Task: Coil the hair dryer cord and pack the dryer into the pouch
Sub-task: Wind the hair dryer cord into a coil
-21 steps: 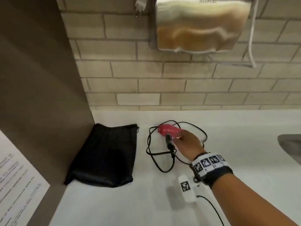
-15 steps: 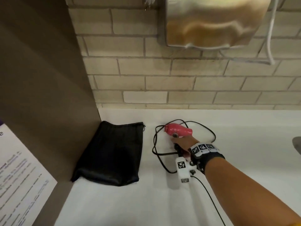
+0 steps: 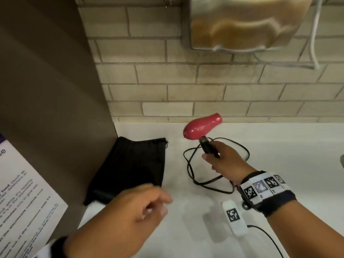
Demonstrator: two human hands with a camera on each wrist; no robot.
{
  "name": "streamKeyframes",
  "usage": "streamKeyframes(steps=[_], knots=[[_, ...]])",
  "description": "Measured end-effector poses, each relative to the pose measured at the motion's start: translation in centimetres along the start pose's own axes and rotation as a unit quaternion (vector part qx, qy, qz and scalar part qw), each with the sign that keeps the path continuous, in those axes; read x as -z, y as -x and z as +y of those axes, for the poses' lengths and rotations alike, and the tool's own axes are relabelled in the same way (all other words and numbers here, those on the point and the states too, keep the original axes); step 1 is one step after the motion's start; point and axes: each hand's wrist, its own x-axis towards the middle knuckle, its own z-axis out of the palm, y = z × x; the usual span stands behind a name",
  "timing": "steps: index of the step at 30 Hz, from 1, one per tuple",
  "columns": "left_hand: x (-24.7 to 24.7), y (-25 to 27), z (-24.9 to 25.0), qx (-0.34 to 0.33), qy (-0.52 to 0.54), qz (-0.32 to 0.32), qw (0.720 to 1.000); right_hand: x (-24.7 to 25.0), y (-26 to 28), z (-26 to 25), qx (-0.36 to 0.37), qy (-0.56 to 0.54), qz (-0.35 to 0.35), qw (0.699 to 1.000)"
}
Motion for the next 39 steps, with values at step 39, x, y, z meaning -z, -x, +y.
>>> streamKeyframes(steps=[39], knots=[[3.3, -7.4, 3.7, 0.008, 0.386, 0.016, 0.922, 3.1, 4.5, -13.7, 0.296, 0.040, -0.007, 0.954]])
